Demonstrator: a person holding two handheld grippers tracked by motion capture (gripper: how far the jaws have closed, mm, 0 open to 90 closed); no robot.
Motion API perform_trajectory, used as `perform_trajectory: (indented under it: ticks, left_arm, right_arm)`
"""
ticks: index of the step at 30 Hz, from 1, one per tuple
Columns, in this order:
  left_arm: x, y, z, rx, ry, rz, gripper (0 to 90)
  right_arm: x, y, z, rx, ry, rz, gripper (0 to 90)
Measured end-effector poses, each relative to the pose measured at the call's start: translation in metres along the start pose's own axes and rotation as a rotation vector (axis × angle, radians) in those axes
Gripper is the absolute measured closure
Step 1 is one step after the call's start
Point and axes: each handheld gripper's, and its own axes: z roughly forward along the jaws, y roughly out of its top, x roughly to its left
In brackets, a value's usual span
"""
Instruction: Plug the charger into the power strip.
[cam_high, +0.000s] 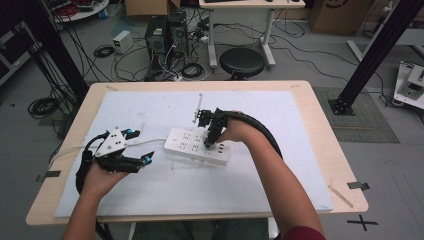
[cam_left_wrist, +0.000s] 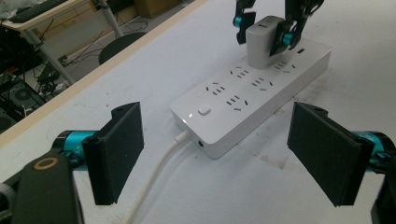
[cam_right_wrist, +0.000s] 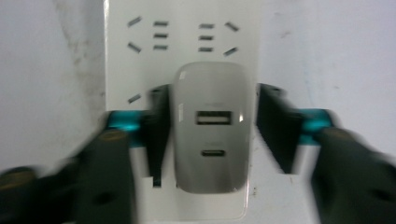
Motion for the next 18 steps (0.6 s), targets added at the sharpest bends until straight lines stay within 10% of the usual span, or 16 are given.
perform_trajectory:
  ticks: [7, 18]
  left_arm:
    - [0.003, 0.005, -0.004, -0.012, -0.002, 0.010, 17.8]
    - [0.005, 0.007, -0.012, -0.042, -0.018, 0.023, 17.2]
  right_arm:
    - [0.013, -0.046, -0.041, -0.352, 0.015, 0.105, 27.9]
    - [0.037, -0.119, -0.057, -0.607, -0.047, 0.266, 21.1]
